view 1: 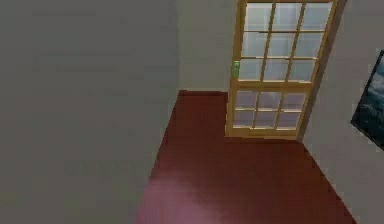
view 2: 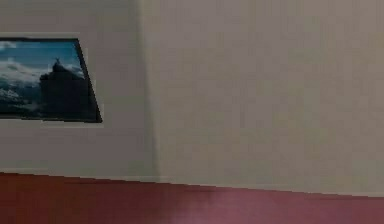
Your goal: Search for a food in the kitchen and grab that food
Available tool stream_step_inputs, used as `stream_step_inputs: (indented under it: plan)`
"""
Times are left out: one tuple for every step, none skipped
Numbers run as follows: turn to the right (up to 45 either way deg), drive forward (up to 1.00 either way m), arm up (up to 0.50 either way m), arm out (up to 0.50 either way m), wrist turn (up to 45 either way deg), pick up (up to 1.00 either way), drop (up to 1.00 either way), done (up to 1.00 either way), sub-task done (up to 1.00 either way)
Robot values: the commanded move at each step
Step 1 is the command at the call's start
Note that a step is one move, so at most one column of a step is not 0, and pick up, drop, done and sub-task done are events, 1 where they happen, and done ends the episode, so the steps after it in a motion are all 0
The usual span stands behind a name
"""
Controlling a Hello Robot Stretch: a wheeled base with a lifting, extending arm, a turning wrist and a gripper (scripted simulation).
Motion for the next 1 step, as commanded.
stream_step_inputs:
  plan:
    - [0.0, 1.0, 0.0, 0.0, 0.0, 0.0, 0.0, 0.0, 0.0]
